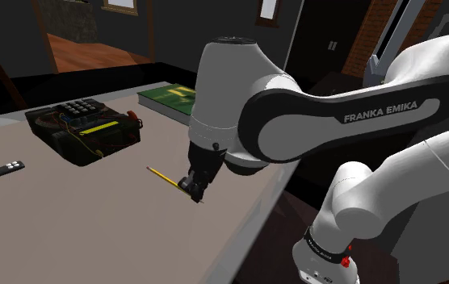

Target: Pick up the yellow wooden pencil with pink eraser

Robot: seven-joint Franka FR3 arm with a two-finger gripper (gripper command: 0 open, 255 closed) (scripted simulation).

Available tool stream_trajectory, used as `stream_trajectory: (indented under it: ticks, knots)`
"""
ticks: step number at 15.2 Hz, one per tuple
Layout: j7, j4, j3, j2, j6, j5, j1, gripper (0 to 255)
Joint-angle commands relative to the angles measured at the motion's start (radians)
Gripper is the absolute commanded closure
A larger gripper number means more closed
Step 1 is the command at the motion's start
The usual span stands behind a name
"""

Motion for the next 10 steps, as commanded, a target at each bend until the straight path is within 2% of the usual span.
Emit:
stream_trajectory:
  ticks: [1,8,10]
  knots:
    - [-0.001,0.023,-0.008,-0.004,-0.027,-0.004,-0.002,255]
    - [0.0,0.108,-0.029,-0.013,-0.122,-0.018,-0.007,255]
    - [0.0,0.11,-0.029,-0.013,-0.124,-0.018,-0.007,255]
